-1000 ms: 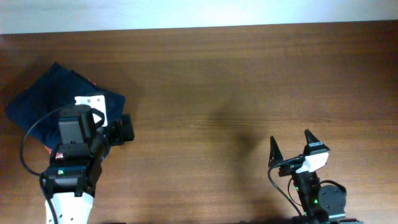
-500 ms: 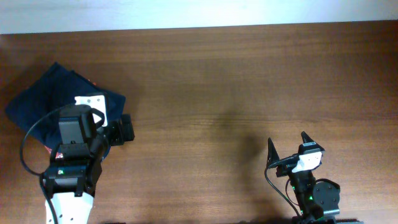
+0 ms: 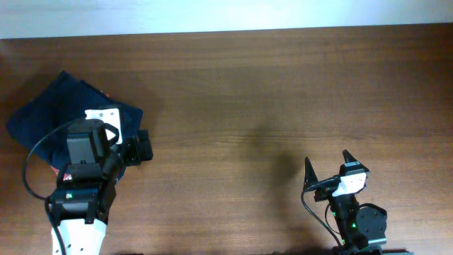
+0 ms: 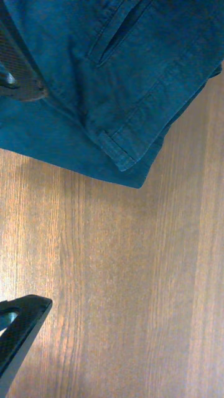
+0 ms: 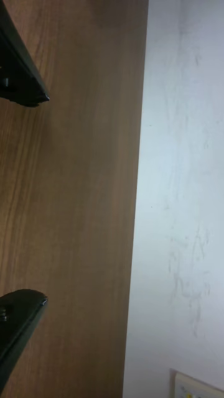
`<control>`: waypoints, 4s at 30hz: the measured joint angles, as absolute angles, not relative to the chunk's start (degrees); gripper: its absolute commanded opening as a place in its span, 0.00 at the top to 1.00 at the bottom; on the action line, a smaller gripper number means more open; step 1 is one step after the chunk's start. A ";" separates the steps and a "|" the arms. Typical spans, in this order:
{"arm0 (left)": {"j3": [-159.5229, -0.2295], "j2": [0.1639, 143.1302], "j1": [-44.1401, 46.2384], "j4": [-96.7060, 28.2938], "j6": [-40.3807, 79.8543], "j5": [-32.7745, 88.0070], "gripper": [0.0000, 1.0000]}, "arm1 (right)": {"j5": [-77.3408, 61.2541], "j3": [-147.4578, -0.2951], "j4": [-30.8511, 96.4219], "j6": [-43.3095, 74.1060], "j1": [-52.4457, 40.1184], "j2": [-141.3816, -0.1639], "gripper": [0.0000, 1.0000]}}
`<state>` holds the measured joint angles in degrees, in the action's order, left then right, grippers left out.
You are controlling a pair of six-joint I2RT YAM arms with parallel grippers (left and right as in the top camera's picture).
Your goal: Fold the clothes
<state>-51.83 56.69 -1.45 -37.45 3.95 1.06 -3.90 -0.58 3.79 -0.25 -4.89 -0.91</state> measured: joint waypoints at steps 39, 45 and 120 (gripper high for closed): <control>-5.13 3.84 3.79 -1.54 4.12 -1.39 0.01 | -3.90 -0.58 3.81 -0.27 -4.93 -0.91 0.02; -1.34 0.89 3.81 1.48 4.12 -3.77 0.01 | -3.90 -0.58 3.81 -0.25 -4.93 -0.91 0.01; -0.78 0.80 4.12 -4.10 4.12 -4.99 0.01 | -3.90 -0.58 3.81 -0.27 -4.93 -0.91 0.01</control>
<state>-0.78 0.80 4.12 -4.10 4.12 -4.99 -3.90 -0.58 3.81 -0.27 -4.93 -0.91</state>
